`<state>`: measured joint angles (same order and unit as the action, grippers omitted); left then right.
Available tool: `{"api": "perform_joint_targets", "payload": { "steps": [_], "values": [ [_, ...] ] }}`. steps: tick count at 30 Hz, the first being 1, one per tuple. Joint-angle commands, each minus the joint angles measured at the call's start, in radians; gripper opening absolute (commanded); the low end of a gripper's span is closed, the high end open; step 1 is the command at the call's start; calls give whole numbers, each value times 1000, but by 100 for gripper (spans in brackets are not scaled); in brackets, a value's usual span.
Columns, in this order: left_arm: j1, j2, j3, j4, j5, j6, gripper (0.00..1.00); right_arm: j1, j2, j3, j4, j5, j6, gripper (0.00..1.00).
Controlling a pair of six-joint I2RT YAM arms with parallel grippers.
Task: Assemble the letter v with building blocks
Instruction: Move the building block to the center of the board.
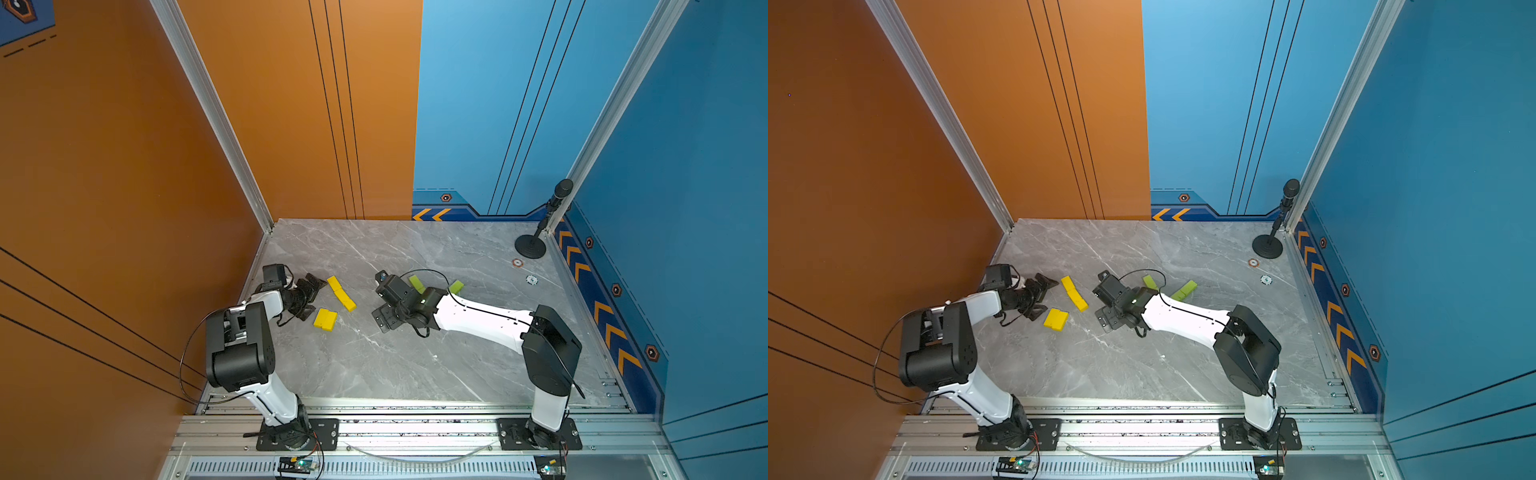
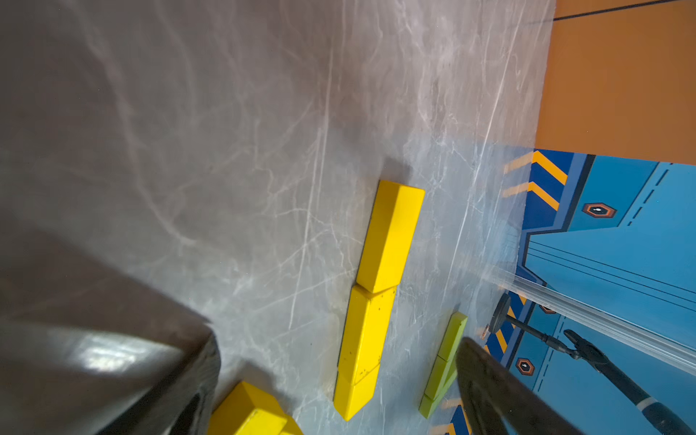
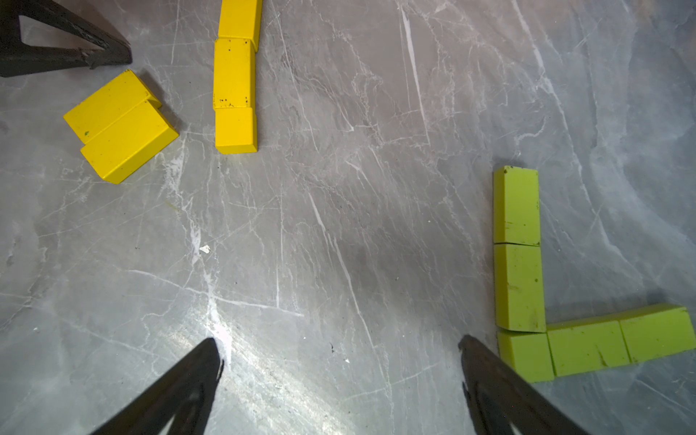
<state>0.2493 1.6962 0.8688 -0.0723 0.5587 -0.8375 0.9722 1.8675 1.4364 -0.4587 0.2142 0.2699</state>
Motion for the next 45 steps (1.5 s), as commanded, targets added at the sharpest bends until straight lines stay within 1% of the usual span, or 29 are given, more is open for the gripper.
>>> {"api": "perform_joint_targets", "payload": {
  "steps": [1, 10, 14, 18, 21, 22, 27, 30, 34, 38, 45],
  "values": [
    [-17, -25, -33, 10, 14, -24, 98, 0, -24, -15, 4, 26, 16, 100],
    [-49, -141, -85, -59, 17, -5, 98, -3, -23, -13, 1, 34, 20, 100],
    [-64, -167, -91, -108, 6, 19, 98, -1, -27, -18, -3, 36, 24, 99],
    [-64, -185, -117, -109, -7, 33, 98, -1, -42, -34, -6, 46, 25, 100],
    [-60, -182, -113, -109, 7, 45, 98, -3, -48, -40, -7, 47, 26, 100],
    [-60, -183, -106, -142, 11, 48, 98, -3, -46, -40, -9, 45, 26, 100],
    [-48, -201, -59, -197, -6, 73, 98, -1, -39, -34, -12, 44, 30, 100],
    [-16, -180, -18, -232, -11, 96, 98, 0, -27, -19, -17, 40, 31, 100],
    [16, -122, 24, -226, -15, 105, 98, 3, -11, -8, -8, 34, 36, 100],
    [3, -42, 65, -218, -6, 92, 98, 9, -2, -2, -8, 35, 39, 100],
    [-48, -34, 56, -196, -21, 82, 98, 8, -23, -35, -5, 48, 40, 100]
  ]
}}
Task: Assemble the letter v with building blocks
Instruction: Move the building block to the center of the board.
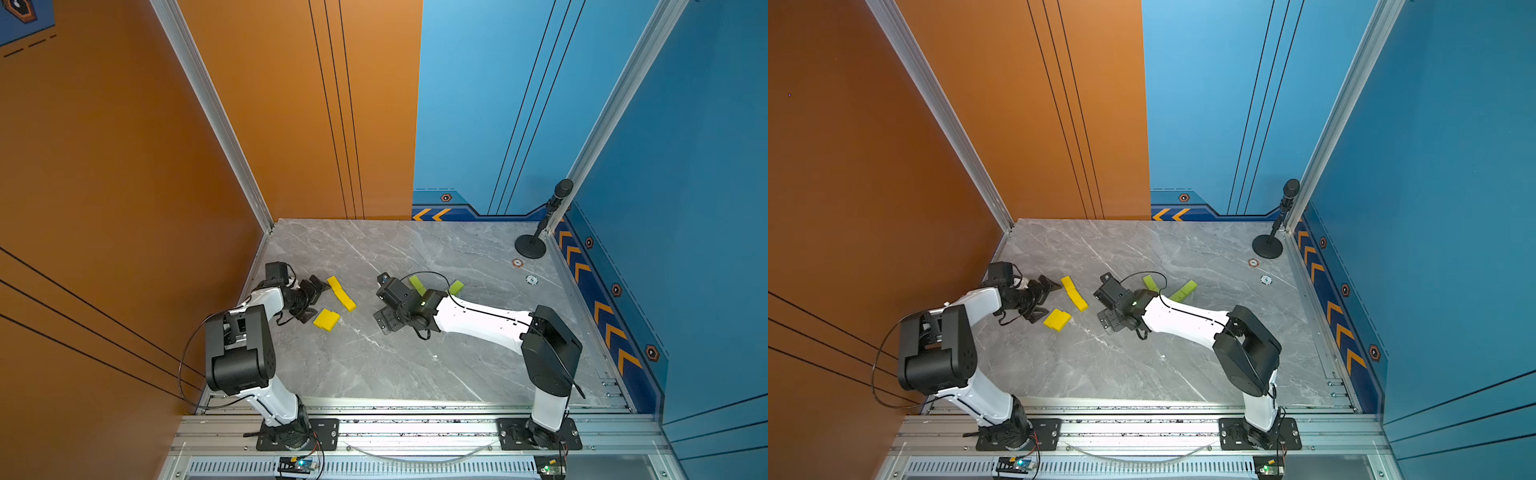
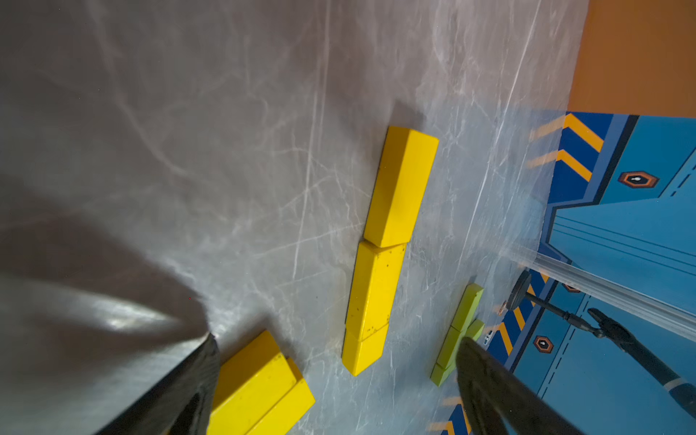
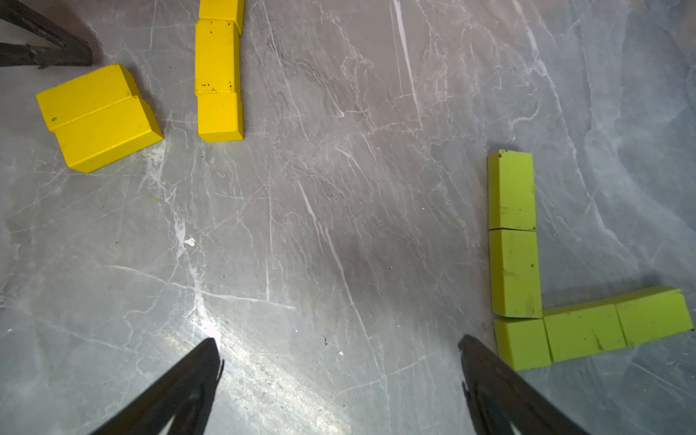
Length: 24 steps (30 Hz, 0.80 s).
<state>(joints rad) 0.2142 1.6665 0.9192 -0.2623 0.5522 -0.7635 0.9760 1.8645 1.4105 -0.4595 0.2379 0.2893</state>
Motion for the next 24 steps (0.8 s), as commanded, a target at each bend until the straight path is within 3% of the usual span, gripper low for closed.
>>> {"api": "perform_joint_targets", "payload": {
  "steps": [1, 14, 24],
  "values": [
    [-17, -6, -2, -3, -14, 7, 98, 2, -24, -16, -4, 24, 22, 99],
    [-78, -94, -126, 4, -18, -11, 98, -3, -50, -47, 8, 28, 32, 100],
    [-144, -263, -225, 11, -28, -99, 98, -21, -54, -73, 21, 23, 96, 100]
  ]
}}
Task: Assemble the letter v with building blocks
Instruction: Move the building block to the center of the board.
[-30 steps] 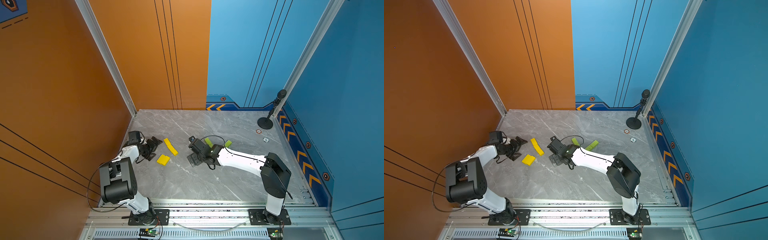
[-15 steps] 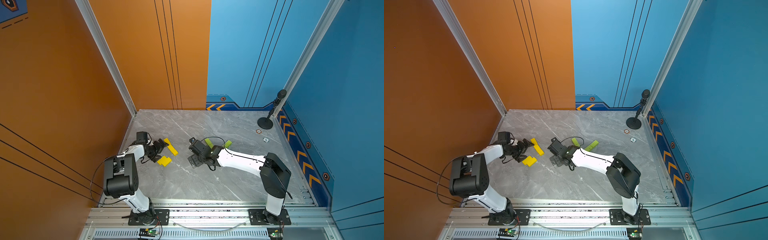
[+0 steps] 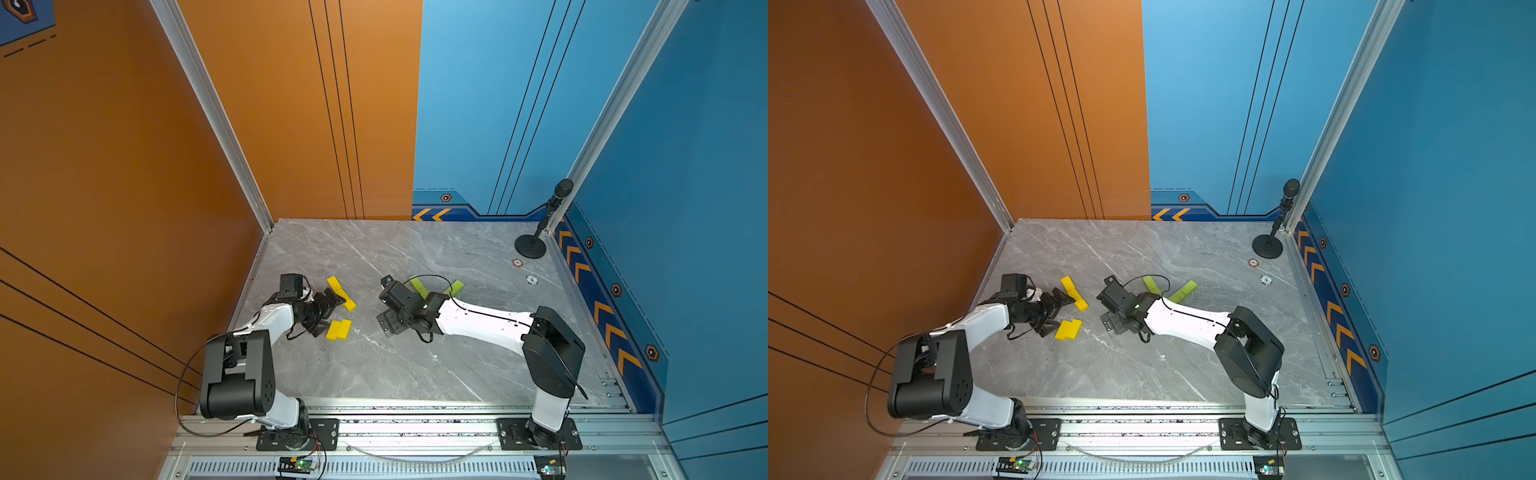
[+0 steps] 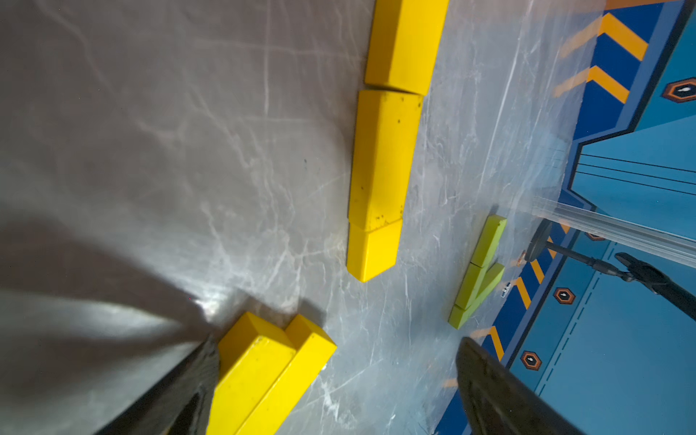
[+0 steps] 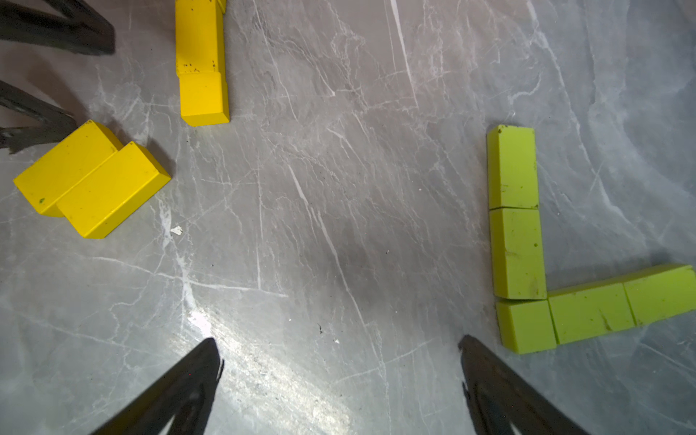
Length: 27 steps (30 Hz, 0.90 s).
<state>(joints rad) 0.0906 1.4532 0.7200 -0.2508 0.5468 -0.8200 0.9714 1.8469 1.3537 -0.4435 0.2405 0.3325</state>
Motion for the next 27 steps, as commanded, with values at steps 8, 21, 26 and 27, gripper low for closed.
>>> {"api": "perform_joint_targets", "payload": {
  "steps": [8, 21, 26, 27],
  "values": [
    [-47, -138, -51, -9, -38, -71, 98, -43, -41, -20, -26, 25, 105, 100],
    [104, -51, 47, -140, -68, 54, 98, -9, 3, 26, -64, 49, 106, 100],
    [46, -34, 22, -92, -77, 38, 98, 2, 8, 26, -63, 42, 111, 100],
    [34, -34, 18, -86, -81, 36, 98, 2, 8, 24, -64, 43, 111, 100]
  ]
}}
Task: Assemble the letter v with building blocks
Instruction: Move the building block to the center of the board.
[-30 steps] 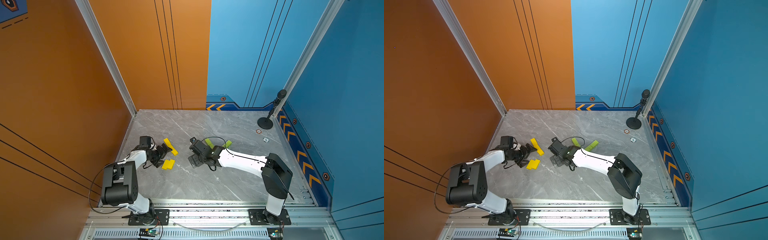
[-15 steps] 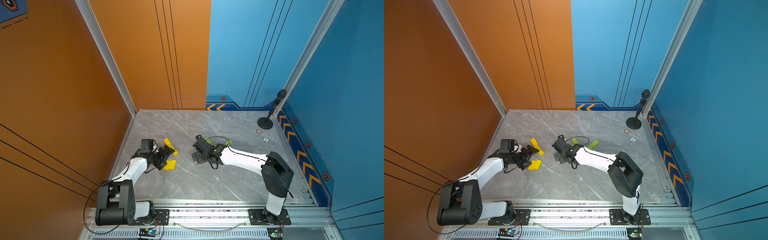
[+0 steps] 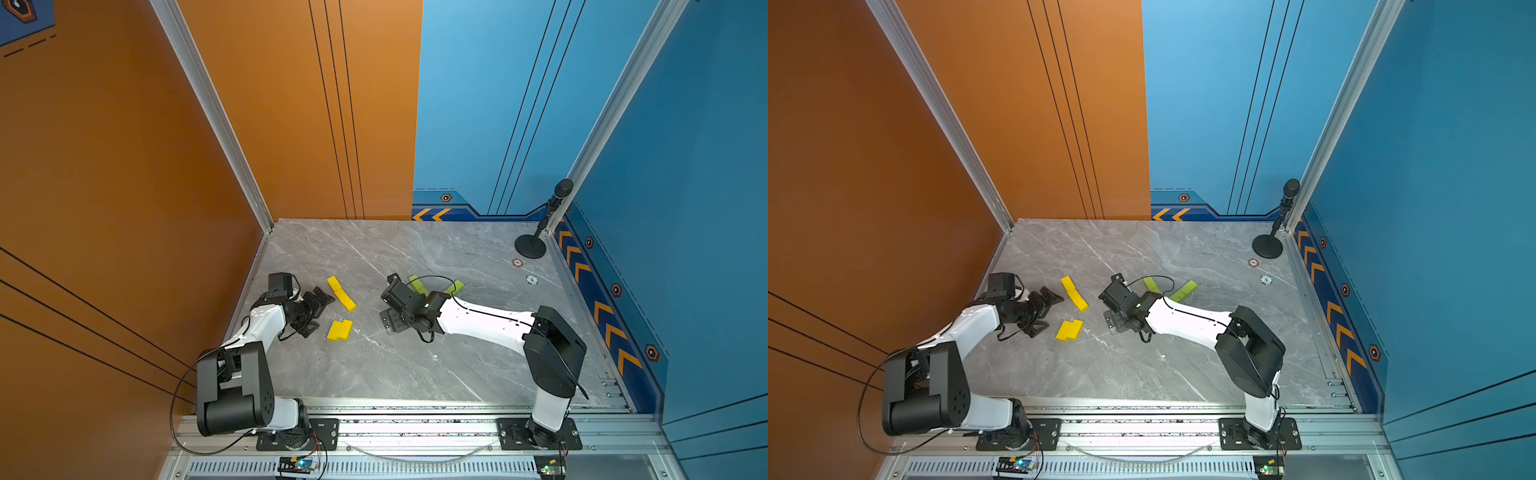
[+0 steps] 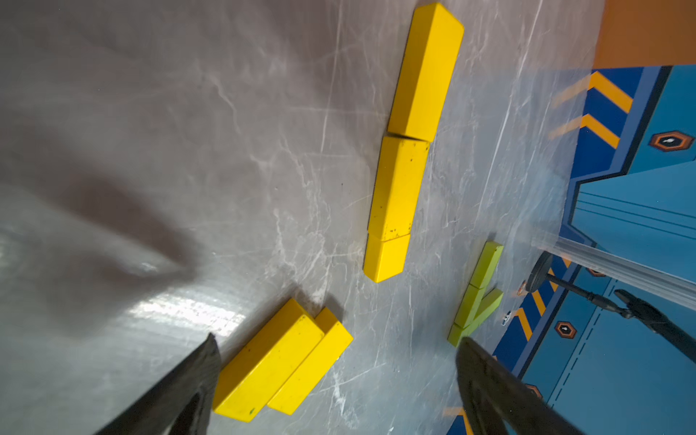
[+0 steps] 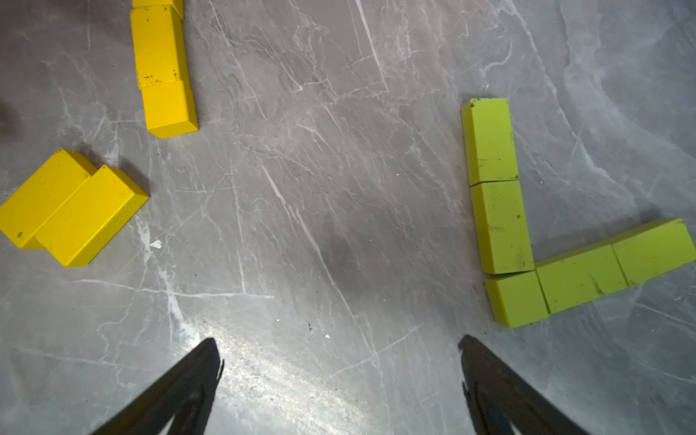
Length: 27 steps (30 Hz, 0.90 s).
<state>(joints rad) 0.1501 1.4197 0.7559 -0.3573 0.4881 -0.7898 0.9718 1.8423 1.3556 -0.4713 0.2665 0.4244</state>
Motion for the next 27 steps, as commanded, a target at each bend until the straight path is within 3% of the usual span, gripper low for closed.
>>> {"api": "perform_joint_targets", "payload": {
  "steps": [1, 15, 24, 27],
  "values": [
    [-38, 2, -25, 28, -27, 0, 98, 1, 12, 18, -35, 18, 19, 100],
    [-196, 38, -53, 111, -49, -93, 98, -58, -74, -53, -28, 13, 39, 100],
    [-377, 20, -102, 325, -49, -324, 98, -90, -110, -112, -17, 22, 136, 100],
    [-390, -27, -107, 355, -49, -381, 98, -91, -115, -125, -15, 23, 170, 100]
  ]
}}
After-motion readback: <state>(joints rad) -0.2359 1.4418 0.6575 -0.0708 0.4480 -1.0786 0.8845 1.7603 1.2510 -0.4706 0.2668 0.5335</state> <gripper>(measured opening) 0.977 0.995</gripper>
